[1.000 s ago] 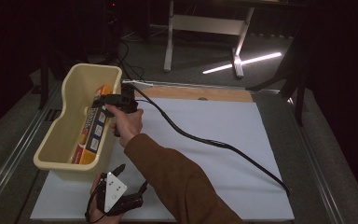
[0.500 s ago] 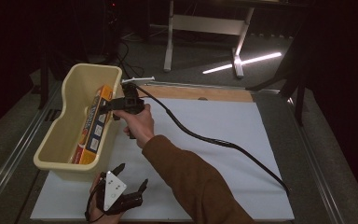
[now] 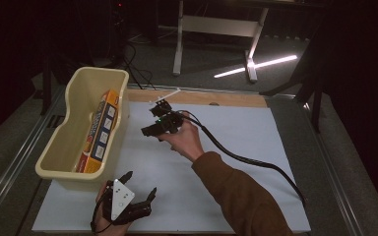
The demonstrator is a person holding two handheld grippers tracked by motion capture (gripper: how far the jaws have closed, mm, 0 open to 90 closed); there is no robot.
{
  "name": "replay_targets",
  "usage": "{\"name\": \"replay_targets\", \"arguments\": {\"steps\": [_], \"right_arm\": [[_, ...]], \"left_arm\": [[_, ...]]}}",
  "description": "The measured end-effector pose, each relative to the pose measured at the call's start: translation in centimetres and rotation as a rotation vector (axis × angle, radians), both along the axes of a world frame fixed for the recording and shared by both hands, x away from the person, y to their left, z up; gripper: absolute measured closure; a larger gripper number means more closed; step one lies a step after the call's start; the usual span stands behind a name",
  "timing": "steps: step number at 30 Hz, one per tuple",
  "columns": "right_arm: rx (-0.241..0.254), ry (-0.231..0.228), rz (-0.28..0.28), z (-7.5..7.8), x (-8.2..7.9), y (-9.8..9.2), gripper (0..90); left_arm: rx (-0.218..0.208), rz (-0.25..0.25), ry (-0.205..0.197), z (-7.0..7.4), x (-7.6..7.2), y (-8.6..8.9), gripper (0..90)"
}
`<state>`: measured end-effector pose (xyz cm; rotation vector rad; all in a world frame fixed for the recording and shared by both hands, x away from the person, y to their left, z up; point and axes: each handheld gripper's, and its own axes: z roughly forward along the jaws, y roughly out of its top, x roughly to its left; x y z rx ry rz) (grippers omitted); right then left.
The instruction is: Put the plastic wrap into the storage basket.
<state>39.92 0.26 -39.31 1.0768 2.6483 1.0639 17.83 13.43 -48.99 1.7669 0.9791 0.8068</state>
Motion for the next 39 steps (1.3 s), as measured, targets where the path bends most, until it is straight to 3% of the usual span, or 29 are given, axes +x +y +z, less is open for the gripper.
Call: {"name": "replay_targets", "arguments": {"steps": [2, 4, 6, 12, 16, 20, 21, 22, 26, 30, 32, 34, 39], "right_arm": [[-0.040, -0.078, 0.004, -0.5, -0.7, -1.1, 36.8], [-0.062, -0.127, 0.005, -1.0, -1.4, -2.2, 35.9], [-0.058, -0.145, 0.007, -1.7, -2.2, -3.4, 33.9], [-0.112, -0.241, 0.017, -3.5, -4.3, -7.2, 28.7], [-0.147, -0.267, -0.028, -4.3, -5.6, -10.3, 27.8], [-0.108, -0.275, -0.098, -5.0, -6.8, -13.9, 27.9], [-0.108, -0.275, -0.098, -5.0, -6.8, -13.9, 27.9], [-0.083, -0.296, -0.139, -5.5, -7.7, -15.8, 27.8], [-0.055, -0.312, -0.179, -6.2, -8.8, -18.0, 27.3], [-0.019, -0.319, -0.243, -8.4, -10.5, -21.6, 26.5], [0.035, -0.312, -0.273, -9.4, -11.1, -23.2, 25.6], [0.066, -0.300, -0.291, -9.9, -11.6, -24.6, 23.4], [0.084, -0.346, -0.304, -10.4, -13.2, -26.9, 19.7]], "left_arm": [[0.002, 0.001, 0.000, 0.0, 0.0, 0.0, 14.3], [0.006, 0.004, 0.006, 0.0, 0.1, 0.0, 14.3], [0.004, 0.007, 0.010, -0.1, 0.2, 0.0, 14.3], [0.008, 0.012, 0.018, -0.2, 0.3, 0.0, 14.3], [0.011, 0.019, 0.027, -0.2, 0.4, 0.0, 14.3], [0.011, 0.024, 0.033, -0.3, 0.6, 0.0, 14.3], [0.011, 0.024, 0.033, -0.3, 0.6, 0.0, 14.3], [0.014, 0.025, 0.034, -0.3, 0.7, 0.0, 14.3], [0.015, 0.025, 0.037, -0.4, 0.7, 0.0, 14.3], [0.018, 0.027, 0.044, -0.4, 0.8, 0.0, 14.3], [0.020, 0.027, 0.053, -0.5, 1.0, 0.0, 14.3], [0.024, 0.031, 0.054, -0.6, 1.1, -0.1, 14.3], [0.029, 0.042, 0.060, -0.7, 1.4, -0.1, 14.4]]}}
